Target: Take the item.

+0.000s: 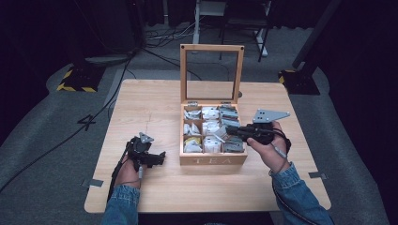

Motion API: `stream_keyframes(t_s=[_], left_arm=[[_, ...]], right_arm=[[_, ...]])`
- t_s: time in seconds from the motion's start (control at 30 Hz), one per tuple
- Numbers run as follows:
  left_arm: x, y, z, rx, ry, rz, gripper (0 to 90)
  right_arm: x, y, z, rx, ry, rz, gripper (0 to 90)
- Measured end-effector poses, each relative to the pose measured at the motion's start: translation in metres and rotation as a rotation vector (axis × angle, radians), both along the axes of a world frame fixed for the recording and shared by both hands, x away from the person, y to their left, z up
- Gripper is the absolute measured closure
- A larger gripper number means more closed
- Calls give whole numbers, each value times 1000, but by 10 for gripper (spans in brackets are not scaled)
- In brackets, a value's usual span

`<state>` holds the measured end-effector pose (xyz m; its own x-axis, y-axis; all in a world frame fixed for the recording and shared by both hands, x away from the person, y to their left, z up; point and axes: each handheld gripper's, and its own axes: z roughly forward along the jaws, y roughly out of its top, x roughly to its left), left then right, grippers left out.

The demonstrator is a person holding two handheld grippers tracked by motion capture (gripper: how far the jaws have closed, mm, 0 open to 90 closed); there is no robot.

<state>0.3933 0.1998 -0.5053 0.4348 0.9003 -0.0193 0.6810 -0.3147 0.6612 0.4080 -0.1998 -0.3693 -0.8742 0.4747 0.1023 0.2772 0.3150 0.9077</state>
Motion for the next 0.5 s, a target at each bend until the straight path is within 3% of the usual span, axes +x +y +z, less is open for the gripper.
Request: stream_keyframes(t_s=[0.5], left_arm=[[2, 1, 0, -4, -3, -2, 0]], right_arm=[[0, -49, 11, 29, -16, -127, 900]])
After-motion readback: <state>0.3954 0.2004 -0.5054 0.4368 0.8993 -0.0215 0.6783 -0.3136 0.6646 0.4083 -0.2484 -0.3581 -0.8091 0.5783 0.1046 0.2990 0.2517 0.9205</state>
